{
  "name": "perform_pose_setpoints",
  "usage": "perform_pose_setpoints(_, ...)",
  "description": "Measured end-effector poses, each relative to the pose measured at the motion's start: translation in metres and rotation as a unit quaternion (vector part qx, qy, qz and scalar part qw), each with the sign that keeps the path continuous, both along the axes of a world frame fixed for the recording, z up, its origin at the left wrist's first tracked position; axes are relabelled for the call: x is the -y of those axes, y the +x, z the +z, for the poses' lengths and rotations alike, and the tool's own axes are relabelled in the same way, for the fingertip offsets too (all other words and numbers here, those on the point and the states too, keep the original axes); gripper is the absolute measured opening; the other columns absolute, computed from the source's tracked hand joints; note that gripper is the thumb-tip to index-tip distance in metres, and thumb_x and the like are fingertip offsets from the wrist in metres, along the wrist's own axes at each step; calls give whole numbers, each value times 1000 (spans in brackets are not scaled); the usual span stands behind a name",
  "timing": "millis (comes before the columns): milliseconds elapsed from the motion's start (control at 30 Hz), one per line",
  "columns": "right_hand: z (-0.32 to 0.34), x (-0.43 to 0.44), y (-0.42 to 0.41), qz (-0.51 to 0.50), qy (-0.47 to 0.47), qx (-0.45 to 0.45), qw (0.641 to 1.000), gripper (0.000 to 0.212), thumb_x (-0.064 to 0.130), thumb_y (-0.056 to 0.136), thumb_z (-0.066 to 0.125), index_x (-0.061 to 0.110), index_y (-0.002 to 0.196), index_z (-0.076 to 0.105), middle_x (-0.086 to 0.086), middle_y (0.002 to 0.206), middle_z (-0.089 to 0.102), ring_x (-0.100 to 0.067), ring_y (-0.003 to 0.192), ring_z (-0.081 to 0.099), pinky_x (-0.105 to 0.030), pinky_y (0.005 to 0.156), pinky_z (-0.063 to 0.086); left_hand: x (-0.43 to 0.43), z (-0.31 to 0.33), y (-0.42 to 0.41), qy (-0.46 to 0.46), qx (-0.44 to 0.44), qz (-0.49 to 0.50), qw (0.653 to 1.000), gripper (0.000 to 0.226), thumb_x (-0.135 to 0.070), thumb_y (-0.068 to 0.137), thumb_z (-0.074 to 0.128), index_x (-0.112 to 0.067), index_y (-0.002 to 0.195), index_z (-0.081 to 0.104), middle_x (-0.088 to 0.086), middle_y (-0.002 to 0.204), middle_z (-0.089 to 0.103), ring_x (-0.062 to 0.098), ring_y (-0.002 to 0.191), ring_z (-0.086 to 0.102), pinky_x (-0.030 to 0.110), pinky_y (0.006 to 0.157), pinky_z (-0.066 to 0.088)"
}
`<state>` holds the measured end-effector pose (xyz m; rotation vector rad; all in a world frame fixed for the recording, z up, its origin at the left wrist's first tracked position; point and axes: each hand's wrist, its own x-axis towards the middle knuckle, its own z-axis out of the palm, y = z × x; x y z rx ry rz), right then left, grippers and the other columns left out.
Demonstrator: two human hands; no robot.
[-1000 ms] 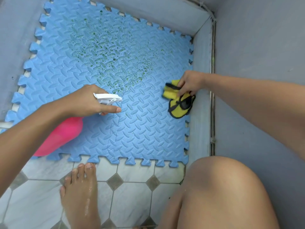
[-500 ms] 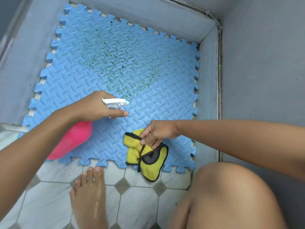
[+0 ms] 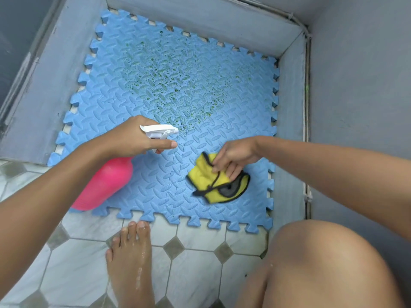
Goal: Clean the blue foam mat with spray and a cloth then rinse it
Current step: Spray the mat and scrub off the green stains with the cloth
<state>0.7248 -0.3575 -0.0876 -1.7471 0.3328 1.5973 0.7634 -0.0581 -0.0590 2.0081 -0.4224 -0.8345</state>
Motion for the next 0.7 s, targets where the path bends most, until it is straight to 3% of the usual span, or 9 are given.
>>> perform_pose_setpoints(100,-7,-64,-36,-2,124,-92,988,47,10,99,57,16,144,46,5,111,67,-24,105,65,-42,104,48,0,0,-1,1,-5,5,1000,89,-93,48,72,-8,77,72,12,75,74,42,82,68,40,67,57)
perform_pose_setpoints(167,-11,-91,-56,-2,179,-114,977,56,13,102,52,19,154,32,2,135,57,-26,131,53,-40,112,40,0,0,-1,-2,-3,8,1000,90,-93,47,72,-9,78,73,9,74,74,42,82,69,35,68,54)
perform_pose_setpoints(233,-12,-101,-59,10,203,-113,973,56,20,103,52,22,154,31,-3,149,48,-26,137,48,-40,115,36,-2,-1,1,0,6,13,1000,94,-95,46,71,-8,82,74,10,74,74,42,82,69,37,68,57)
perform_pose_setpoints(300,-11,-91,-45,-9,187,-104,977,47,31,102,52,21,148,43,-5,143,55,-27,130,56,-42,112,39,-3,-2,2,7,10,19,1000,96,-95,46,71,-8,85,75,11,76,74,42,82,70,46,71,60)
perform_pose_setpoints(467,1,-3,10,-147,39,0,988,38,45,99,53,20,127,61,-6,117,69,-30,108,70,-45,97,50,-6,-6,7,9,21,29,999,92,-95,47,71,-10,84,75,9,76,75,42,82,70,52,72,60)
perform_pose_setpoints(600,10,64,37,-254,-147,160,942,44,52,90,63,17,115,67,-7,111,69,-26,88,74,-38,82,52,-6,-12,8,34,23,38,998,95,-97,46,67,-11,87,76,6,74,74,36,80,70,50,74,61)
perform_pose_setpoints(633,7,72,41,-245,-207,229,919,50,56,87,64,17,117,66,-8,118,68,-26,93,72,-36,82,50,-5,-13,9,41,26,45,998,94,-97,47,68,-12,87,76,5,72,73,35,77,68,47,74,59)
perform_pose_setpoints(700,-4,76,40,-157,-290,340,881,72,64,82,66,17,136,54,-11,139,53,-29,121,56,-38,98,43,-2,-17,9,76,45,71,994,86,-91,52,70,-8,79,68,10,70,68,30,70,61,41,71,52)
